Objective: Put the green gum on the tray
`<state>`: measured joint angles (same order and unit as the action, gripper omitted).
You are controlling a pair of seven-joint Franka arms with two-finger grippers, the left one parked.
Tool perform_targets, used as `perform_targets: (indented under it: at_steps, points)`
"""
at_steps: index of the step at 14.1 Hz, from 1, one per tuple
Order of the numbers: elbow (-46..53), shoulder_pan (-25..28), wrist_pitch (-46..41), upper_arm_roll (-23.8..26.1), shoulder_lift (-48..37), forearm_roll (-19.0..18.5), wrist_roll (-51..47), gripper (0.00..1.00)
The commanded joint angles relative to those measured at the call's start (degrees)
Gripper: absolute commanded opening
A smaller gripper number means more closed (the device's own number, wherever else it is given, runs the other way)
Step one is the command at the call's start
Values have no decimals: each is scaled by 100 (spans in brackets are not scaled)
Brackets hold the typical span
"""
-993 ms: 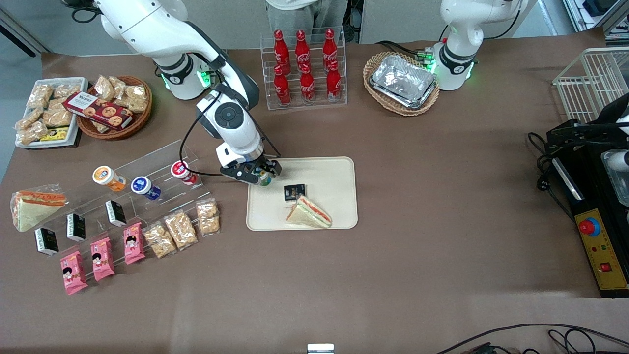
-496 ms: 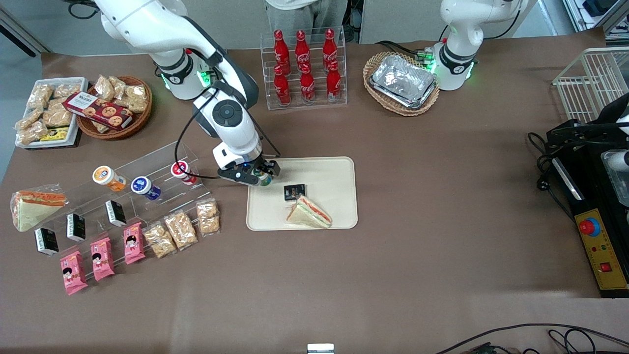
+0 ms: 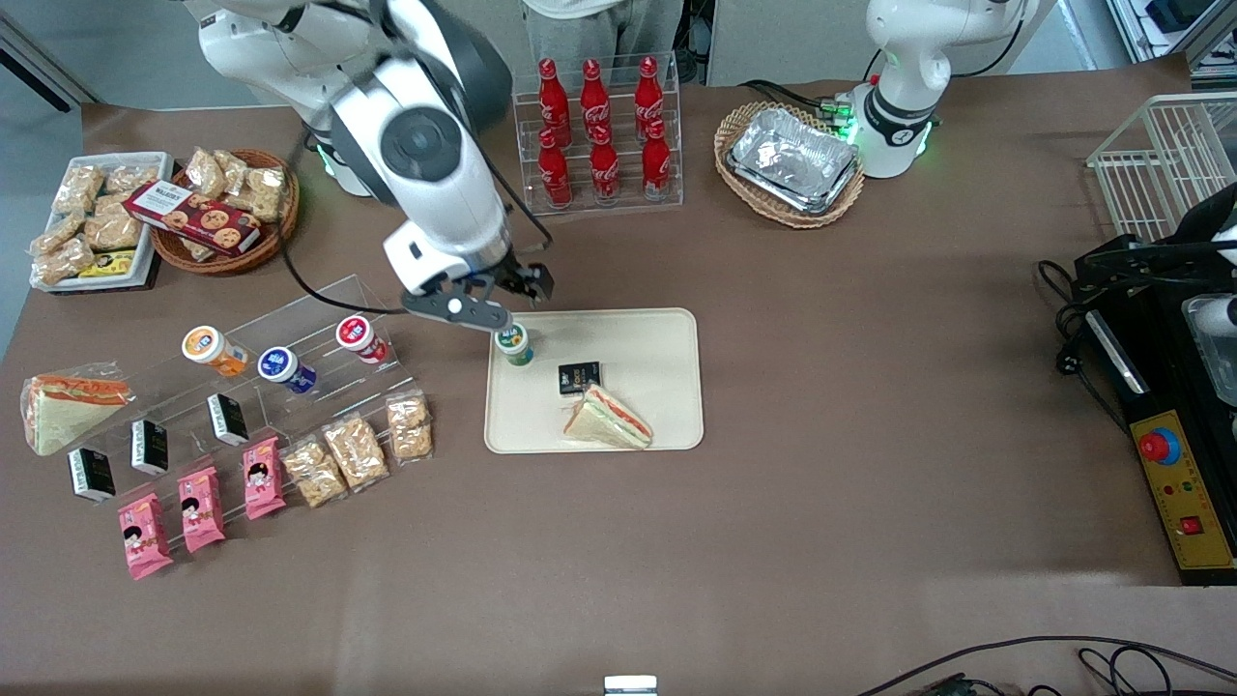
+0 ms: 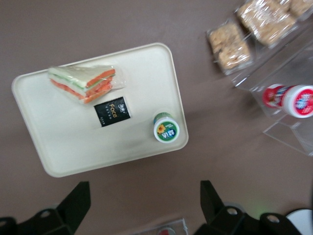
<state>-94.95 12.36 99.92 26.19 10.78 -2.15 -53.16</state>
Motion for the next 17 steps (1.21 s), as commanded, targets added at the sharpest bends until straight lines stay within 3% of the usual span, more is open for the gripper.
perform_targets:
  at_steps: [1,6,12,17]
  points:
    - [1179,-49,-1253,-17,74,127,620,100]
    - [953,-768,-1440,-376,-751,136,2437,100]
    - [706,-849,-1370,-2019,-1016,197,4935,100]
    - [732,-902,-1229,-2671,-955,198,5885,100]
